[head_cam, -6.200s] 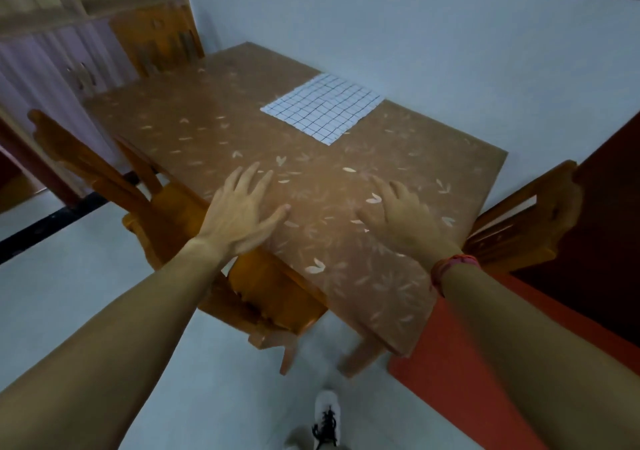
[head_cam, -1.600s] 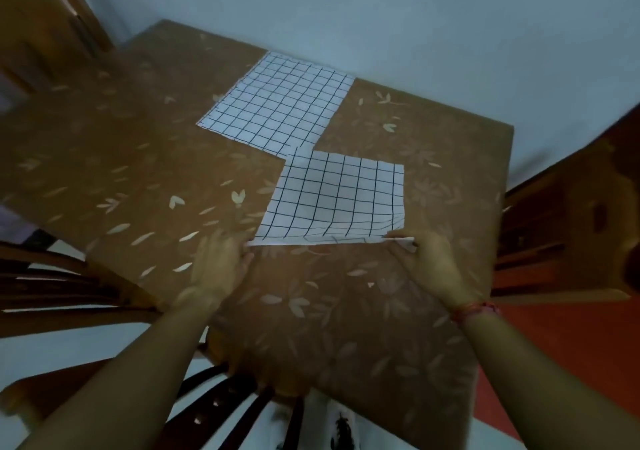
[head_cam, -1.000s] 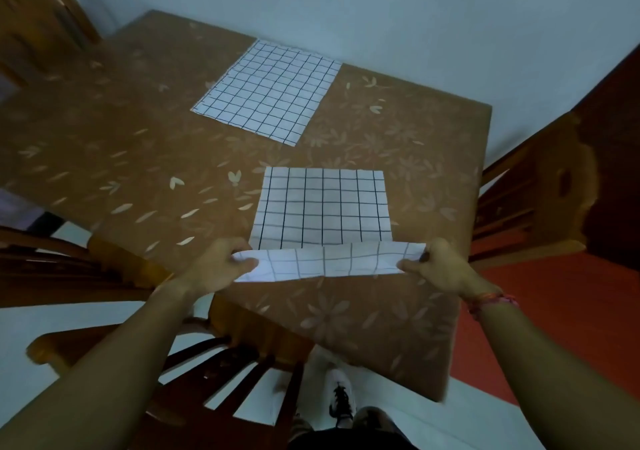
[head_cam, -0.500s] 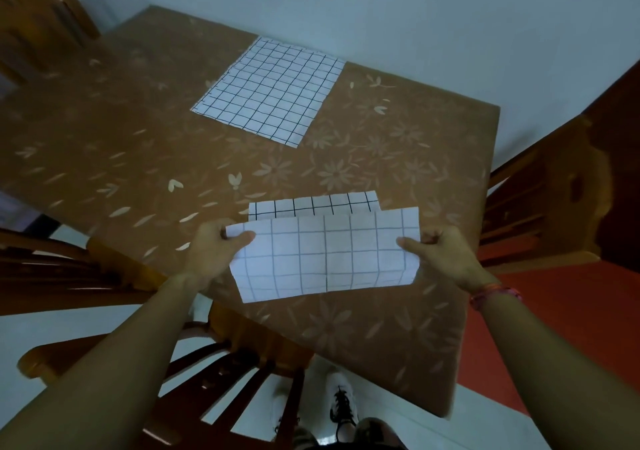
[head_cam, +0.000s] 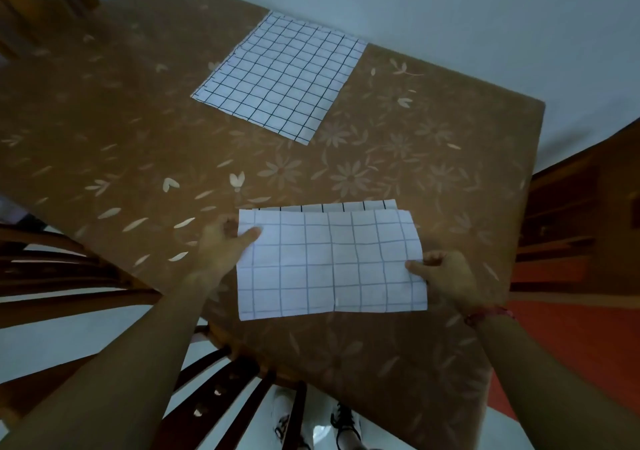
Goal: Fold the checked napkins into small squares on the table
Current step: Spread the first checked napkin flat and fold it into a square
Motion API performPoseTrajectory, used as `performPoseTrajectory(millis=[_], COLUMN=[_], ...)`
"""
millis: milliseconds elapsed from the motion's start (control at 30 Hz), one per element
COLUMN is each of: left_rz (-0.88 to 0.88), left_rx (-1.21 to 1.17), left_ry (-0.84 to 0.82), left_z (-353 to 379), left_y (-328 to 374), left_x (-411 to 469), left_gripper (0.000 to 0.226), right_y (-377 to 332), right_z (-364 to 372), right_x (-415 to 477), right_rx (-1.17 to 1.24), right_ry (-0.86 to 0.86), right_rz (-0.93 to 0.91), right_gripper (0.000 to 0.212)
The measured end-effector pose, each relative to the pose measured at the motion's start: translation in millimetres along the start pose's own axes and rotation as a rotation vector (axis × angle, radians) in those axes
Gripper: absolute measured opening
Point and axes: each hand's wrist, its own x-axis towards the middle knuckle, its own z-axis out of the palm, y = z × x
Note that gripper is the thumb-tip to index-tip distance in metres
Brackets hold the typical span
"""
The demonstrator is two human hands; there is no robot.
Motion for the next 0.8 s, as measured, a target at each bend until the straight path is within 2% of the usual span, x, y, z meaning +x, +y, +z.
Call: performPoseTrajectory(millis=[200, 400, 467, 633, 733, 800], left_rz=[-0.113, -0.157, -0.177, -0.152, -0.099, -0.067], left_rx=[-0.035, 0.172, 0.223, 0.302, 0.364, 0.371], left_ry=[-0.032, -0.063, -0.071, -0.093, -0.108, -0.104], left_z=[0, 0, -1, -4, -4, -5], left_y=[-30, -65, -72, -80, -76, -77], left_x=[-2, -14, -19, -37, -48, -52], left_gripper=[0.041, 0.053, 0.054, 0.047, 0.033, 0.022], right_y=[-5, 4, 9, 22, 26, 26], right_z=[15, 16, 16, 11, 10, 11], right_x=[21, 29, 22, 5, 1, -1], right_rx=[-0.072, -0.097, -0.14, -0.155, -0.203, -0.205], right_ry=[0.092, 0.087, 0.063, 0.008, 0.019, 0.05], right_rz=[0.009, 0.082, 0.095, 0.19, 0.19, 0.174], right_gripper=[0.012, 0.035, 0.032, 0.023, 0.016, 0.019])
